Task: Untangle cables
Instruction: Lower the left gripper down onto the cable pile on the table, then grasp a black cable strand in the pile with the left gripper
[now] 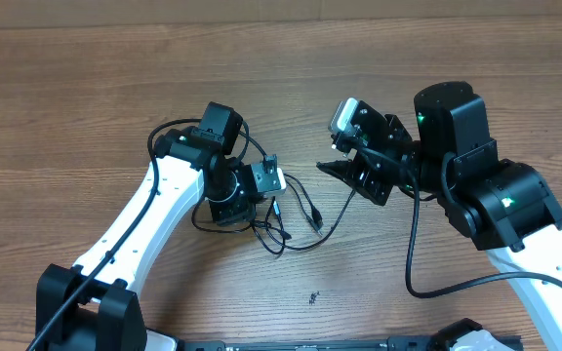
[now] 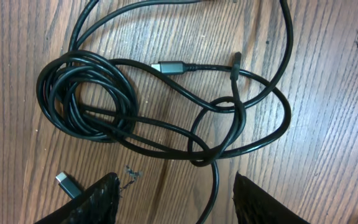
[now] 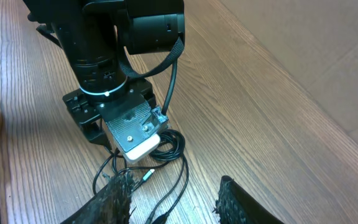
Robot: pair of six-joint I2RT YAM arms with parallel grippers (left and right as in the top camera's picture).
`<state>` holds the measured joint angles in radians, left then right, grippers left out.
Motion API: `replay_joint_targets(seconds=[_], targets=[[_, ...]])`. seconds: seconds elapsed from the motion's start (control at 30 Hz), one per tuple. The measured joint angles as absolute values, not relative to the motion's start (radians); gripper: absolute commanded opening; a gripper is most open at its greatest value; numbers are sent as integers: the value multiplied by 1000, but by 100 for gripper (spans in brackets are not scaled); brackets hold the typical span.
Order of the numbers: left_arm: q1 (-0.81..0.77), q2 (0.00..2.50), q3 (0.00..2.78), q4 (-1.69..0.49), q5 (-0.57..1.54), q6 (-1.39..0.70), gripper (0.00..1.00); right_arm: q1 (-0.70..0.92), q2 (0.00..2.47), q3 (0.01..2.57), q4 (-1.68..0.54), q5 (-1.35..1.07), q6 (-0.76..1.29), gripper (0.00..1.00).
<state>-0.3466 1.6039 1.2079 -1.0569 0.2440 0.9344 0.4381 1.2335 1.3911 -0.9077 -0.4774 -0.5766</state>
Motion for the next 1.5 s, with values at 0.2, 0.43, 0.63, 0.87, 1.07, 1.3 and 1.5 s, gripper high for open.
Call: replay_joint_targets(seconds=[0.2,0.43,0.63,0.87,1.07,1.3,1.5], targets=[[-347,1605,1206,-1047,258,937,72,438,1234,1391,-908,-478,-577,44],[-347,1645,1205,-1047,262,937,65,438,1234,1391,-910,-474,-577,44],[-347,1699,1205,-1047,274,938,58,438,1234,1391,-910,-471,-576,44],[-355,1731,1204,-1047,284,937,36,439,1234,1391,-910,-471,-576,45],[-367,1736,1204,-1053,286,939,38,439,1235,1391,-910,-471,-576,45],[-381,1736,1203,-1046,287,938,40,438,1235,1391,-910,-471,-576,45],[-409,1736,1203,-1047,288,939,38,439,1235,1391,-910,-471,-576,44]])
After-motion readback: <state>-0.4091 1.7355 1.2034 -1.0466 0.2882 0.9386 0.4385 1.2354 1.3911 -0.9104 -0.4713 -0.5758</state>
